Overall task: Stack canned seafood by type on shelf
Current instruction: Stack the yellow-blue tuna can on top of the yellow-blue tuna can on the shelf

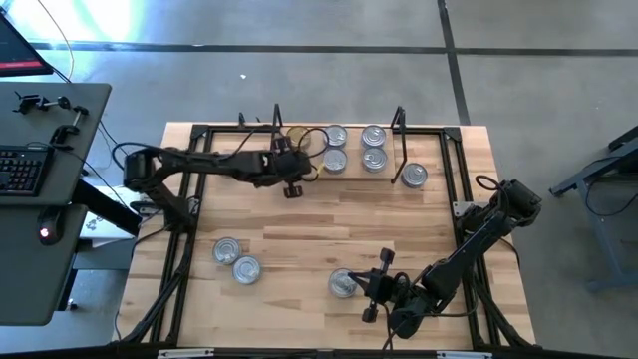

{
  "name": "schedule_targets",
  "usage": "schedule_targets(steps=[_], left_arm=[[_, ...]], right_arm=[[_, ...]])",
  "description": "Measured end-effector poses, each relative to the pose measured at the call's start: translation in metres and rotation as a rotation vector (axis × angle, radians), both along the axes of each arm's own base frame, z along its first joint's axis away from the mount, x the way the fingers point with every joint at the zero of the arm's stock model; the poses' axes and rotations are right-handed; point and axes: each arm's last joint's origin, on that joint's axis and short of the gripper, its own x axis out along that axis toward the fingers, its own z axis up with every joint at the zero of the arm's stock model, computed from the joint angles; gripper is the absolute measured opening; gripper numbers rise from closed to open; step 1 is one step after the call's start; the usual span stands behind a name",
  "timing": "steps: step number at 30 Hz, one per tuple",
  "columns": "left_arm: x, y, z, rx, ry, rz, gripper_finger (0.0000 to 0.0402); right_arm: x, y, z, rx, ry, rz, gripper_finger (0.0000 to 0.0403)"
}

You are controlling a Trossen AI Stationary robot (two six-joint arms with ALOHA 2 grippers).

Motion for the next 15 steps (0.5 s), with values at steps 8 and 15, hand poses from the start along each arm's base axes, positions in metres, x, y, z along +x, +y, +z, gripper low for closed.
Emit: schedule_targets(steps=[8,15], left_arm=[[-0.019,-0.059,0.061,-0.037,-0.254,-0.139,0.0113],[-0.05,-0.137,0.063,-0.197,-0.399,-0.355,0.0087]], right_arm=[[-0.008,-0.003,-0.01,-0.019,0.163,0.077,0.0],[-0.037,-0.019,-0.02,0.107,0.415,-0.063,0.0001]])
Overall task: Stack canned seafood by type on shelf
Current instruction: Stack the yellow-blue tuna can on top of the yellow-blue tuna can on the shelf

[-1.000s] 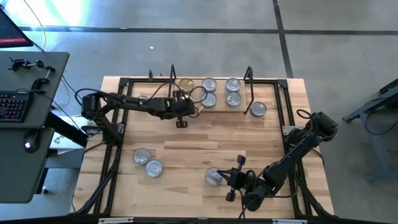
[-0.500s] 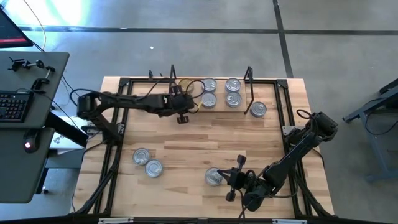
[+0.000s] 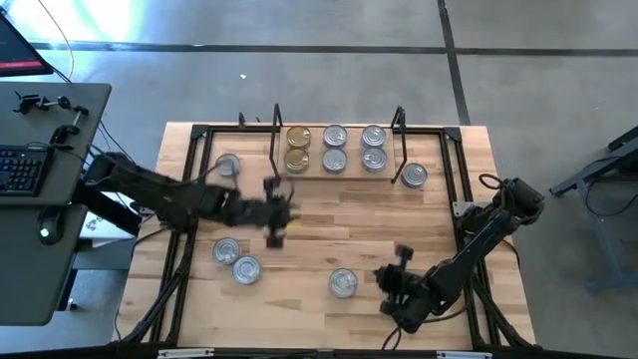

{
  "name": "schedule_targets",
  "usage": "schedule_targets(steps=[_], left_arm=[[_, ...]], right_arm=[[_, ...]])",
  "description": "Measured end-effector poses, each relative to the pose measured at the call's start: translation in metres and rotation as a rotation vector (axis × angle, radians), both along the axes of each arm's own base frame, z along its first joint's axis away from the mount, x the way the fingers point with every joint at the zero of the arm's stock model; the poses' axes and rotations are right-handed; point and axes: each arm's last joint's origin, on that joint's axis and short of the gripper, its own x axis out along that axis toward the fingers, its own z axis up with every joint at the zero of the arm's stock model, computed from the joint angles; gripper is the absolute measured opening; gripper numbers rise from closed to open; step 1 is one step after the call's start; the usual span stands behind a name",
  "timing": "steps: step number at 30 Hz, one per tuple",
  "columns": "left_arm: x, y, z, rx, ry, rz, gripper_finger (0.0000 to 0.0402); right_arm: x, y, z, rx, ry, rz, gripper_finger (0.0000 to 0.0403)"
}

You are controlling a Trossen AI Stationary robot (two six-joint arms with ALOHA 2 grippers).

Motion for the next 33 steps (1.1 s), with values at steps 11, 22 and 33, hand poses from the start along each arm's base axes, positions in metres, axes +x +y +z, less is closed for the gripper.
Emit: schedule_targets(steps=[11,22,33], left_arm=[[-0.02,-0.069,-0.081,-0.147,-0.353,-0.153,0.007],[-0.017,-0.071,-0.1,-0.132,-0.343,-0.16,0.0069],[-0.017,-0.07,-0.1,-0.118,-0.339,-0.167,0.0069]], right_arm=[[-0.019,-0.013,0.035,0.212,0.035,-0.063,0.0113],[-0.016,0.033,0.019,0.707,0.188,-0.036,0.0135],[-0.021,0.009,-0.025,0.423,0.391,-0.38,0.0079]])
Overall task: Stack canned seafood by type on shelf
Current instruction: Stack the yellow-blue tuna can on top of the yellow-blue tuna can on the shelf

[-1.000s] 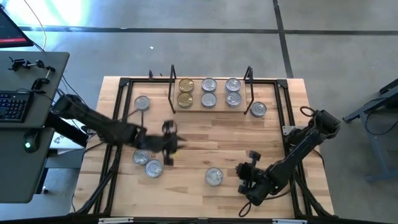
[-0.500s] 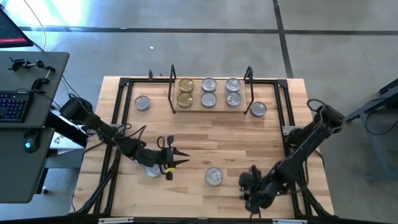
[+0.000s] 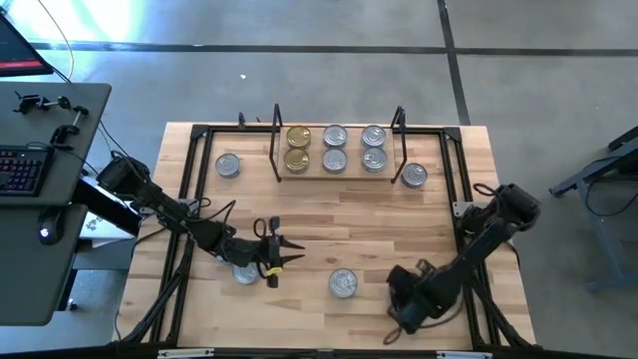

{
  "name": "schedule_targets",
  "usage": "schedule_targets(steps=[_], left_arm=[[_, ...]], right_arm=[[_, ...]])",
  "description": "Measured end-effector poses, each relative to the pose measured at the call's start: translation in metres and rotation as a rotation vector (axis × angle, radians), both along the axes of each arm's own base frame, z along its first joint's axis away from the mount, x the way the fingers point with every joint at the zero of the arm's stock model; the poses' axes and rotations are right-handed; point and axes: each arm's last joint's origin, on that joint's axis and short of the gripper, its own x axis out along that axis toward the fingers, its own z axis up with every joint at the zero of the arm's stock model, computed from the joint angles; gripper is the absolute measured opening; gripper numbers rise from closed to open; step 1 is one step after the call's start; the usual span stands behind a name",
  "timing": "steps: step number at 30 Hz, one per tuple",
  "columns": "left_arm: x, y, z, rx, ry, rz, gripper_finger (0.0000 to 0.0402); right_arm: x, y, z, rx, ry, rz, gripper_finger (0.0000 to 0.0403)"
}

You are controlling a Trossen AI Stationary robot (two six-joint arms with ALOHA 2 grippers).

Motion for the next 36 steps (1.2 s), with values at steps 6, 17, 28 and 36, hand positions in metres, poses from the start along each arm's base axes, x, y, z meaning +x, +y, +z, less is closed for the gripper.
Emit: schedule_targets(steps=[6,17,28,36], left_arm=[[0.0,-0.001,0.0,0.0,0.0,-0.003,0.0069],[0.0,-0.001,0.0,-0.018,0.0,-0.002,0.0069],[0.0,-0.002,0.0,-0.06,0.003,-0.02,0.0069],[0.0,-0.002,0.0,-0.06,0.003,-0.019,0.0069]], right_arm=[[0.034,-0.02,-0.004,-0.092,-0.115,0.103,0.0066],[0.06,-0.019,0.021,-0.32,-0.337,0.291,0.0064],[0.053,-0.025,-0.018,-0.478,-0.38,0.615,0.0145],[0.052,-0.046,-0.045,-0.507,-0.384,0.763,0.0112]])
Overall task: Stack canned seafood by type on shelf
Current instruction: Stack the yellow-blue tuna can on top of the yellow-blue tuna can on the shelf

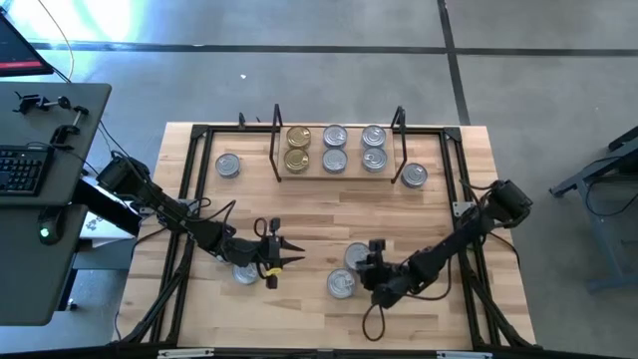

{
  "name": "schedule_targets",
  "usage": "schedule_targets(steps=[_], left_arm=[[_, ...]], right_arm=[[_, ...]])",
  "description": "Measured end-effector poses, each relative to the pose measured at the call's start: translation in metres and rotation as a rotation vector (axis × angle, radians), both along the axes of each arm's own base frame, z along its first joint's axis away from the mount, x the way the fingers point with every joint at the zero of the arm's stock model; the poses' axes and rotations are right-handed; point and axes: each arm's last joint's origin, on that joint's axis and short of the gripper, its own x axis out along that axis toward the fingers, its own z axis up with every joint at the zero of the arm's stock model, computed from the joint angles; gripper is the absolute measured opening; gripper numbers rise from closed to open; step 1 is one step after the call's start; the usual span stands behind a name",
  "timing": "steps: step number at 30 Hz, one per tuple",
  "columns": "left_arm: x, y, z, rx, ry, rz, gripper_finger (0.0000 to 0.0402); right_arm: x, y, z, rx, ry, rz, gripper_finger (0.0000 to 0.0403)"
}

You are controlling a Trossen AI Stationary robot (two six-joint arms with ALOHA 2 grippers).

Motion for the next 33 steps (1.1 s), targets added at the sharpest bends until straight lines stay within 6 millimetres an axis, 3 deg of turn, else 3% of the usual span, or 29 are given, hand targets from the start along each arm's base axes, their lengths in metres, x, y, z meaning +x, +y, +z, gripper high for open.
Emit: schedule_targets(steps=[7,14,20,24,33], left_arm=[[0.0,0.0,0.0,-0.009,-0.001,0.003,0.0069],[0.0,0.0,0.0,-0.017,-0.001,0.005,0.0069],[-0.001,-0.002,0.0,0.007,-0.008,0.021,0.0069],[0.0,-0.003,0.0,0.083,-0.022,0.036,0.0069],[0.016,-0.012,-0.039,0.418,0.003,-0.028,0.0069]], right_arm=[[-0.007,-0.009,-0.007,-0.039,0.004,-0.045,0.001],[-0.011,-0.005,-0.006,-0.104,-0.005,-0.087,0.0014],[-0.002,0.007,0.01,-0.086,-0.04,-0.08,0.0007],[0.005,0.005,0.015,-0.083,-0.104,-0.145,0.0002],[0.028,-0.019,0.019,0.002,-0.179,-0.267,0.0001]])
